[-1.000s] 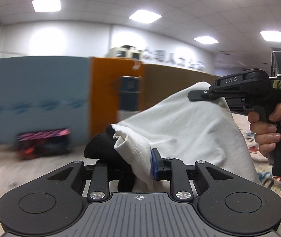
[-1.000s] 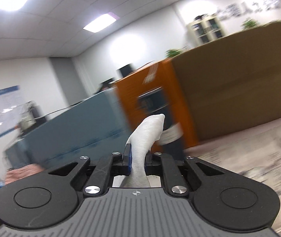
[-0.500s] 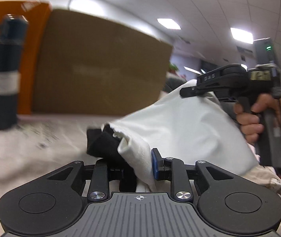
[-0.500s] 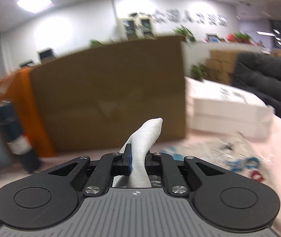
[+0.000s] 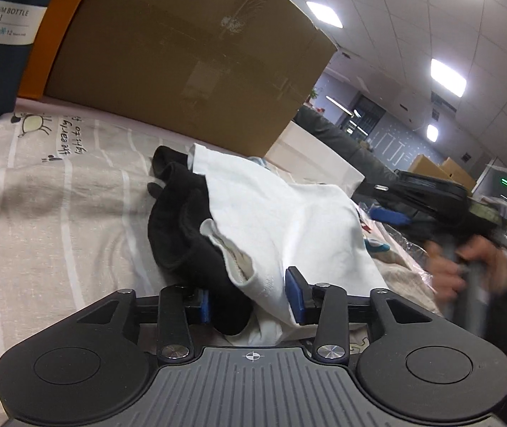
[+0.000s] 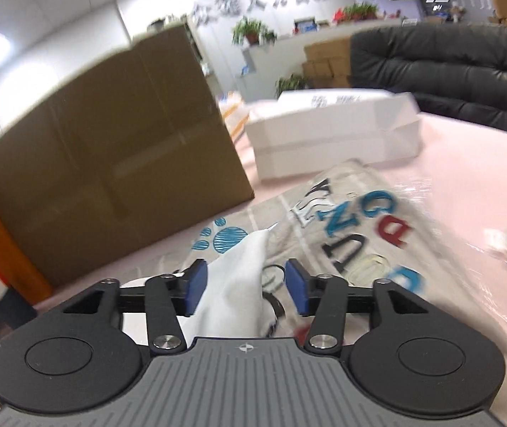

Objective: Fold clothes

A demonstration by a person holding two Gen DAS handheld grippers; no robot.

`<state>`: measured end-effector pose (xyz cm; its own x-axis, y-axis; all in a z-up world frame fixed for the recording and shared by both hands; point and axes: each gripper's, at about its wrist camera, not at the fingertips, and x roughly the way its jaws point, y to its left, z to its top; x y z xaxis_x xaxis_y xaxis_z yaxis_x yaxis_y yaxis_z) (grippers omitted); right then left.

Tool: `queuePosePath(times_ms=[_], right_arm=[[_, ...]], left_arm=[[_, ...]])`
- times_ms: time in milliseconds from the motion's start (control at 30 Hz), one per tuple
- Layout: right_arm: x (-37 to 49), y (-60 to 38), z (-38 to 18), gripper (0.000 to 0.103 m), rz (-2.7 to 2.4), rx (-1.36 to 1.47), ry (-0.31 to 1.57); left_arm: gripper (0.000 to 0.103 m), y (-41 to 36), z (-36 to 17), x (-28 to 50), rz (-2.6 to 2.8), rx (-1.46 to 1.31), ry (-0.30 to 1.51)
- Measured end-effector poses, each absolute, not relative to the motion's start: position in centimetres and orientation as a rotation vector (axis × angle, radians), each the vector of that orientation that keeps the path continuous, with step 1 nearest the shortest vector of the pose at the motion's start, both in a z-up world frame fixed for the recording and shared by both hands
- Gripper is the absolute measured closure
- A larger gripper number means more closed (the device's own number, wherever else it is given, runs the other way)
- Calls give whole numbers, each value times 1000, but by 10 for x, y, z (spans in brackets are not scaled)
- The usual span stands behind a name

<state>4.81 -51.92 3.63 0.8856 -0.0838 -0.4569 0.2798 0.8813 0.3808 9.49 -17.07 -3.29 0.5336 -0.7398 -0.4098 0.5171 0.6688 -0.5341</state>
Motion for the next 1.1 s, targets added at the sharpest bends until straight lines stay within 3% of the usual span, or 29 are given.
queuePosePath(times_ms=[67,300,333,467,533,667,800,933,1000,1067,1100], right_arm=[[18,-514,41,41,-188,486,419],[-27,-490,17,43,-179,555,539],[-27,-488,12,50,-184,566,558],[-34,-491,-3,91,-204,640,567],[-42,-493,-1,96,-198,675,538],[-51,-497,10,97,-233,678,474],[-49,-496,9,97,-279,640,510],[-42,-485,-6,94,-337,552,565],[-42,-478,-5,87,-372,484,561],[-48,-473,0,58,-414,456,538],[-52,-472,5,50,-429,461,517]], left_arm=[[63,-171,-33,95,-772,-384,666],[63,-169,-35,96,-780,-425,673],[63,-170,-36,98,-785,-435,678],[66,-171,-39,103,-821,-467,692],[81,-171,-37,101,-847,-464,691],[81,-170,-35,98,-904,-512,730],[76,-175,-35,94,-889,-491,764],[49,-181,-30,85,-805,-387,743],[41,-179,-25,79,-776,-344,702],[34,-174,-19,71,-748,-303,666],[30,-171,-16,67,-738,-292,650]])
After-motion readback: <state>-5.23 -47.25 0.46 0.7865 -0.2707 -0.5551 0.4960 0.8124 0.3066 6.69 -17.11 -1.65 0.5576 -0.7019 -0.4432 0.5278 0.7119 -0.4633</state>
